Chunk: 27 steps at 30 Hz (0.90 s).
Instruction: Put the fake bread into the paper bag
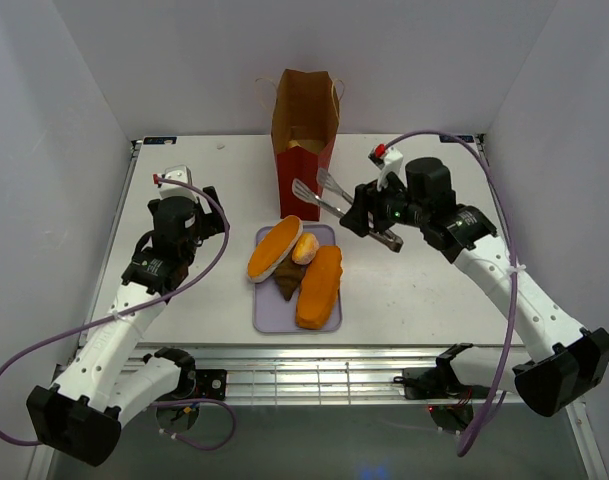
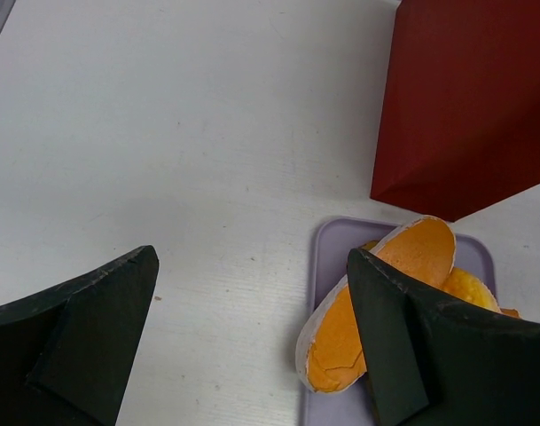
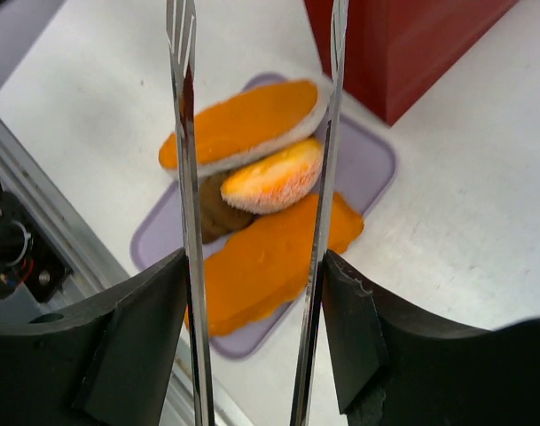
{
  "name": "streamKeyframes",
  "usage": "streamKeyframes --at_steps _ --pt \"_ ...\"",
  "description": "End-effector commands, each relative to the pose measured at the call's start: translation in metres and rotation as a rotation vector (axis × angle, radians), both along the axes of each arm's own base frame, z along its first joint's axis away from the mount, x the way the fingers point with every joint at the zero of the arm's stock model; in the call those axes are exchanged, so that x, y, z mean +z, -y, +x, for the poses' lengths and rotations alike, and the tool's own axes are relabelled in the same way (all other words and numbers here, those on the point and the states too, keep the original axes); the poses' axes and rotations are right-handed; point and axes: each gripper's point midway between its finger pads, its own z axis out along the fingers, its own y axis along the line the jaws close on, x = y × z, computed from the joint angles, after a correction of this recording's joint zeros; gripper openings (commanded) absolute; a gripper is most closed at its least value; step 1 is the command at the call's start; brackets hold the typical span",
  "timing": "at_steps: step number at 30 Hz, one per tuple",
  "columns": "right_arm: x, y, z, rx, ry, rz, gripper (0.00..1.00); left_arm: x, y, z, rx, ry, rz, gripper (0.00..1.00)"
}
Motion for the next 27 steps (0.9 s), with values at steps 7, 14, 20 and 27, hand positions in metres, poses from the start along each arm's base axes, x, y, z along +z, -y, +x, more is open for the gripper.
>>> streamKeyframes --at_steps 7,14,20,27 --pt "-0.023 -0.009 -0.047 0.046 0.011 0.03 0.64 -0.006 -0.006 0.003 0.038 -0.004 0.027 0.98" --pt "-0.047 -0.009 -0.068 0.04 -0.028 -0.003 0.64 -0.008 -0.005 0.005 0.032 -0.012 0.027 0.98" --pt "-0.064 -0.005 -0.08 0.032 -0.059 -0.019 0.64 -0.01 -0.002 0.006 0.022 -0.017 0.025 0.98" --pt "-0.076 0.003 -0.09 -0.02 -0.122 -0.025 0.63 -0.009 0.001 0.005 0.007 -0.017 0.016 0.98"
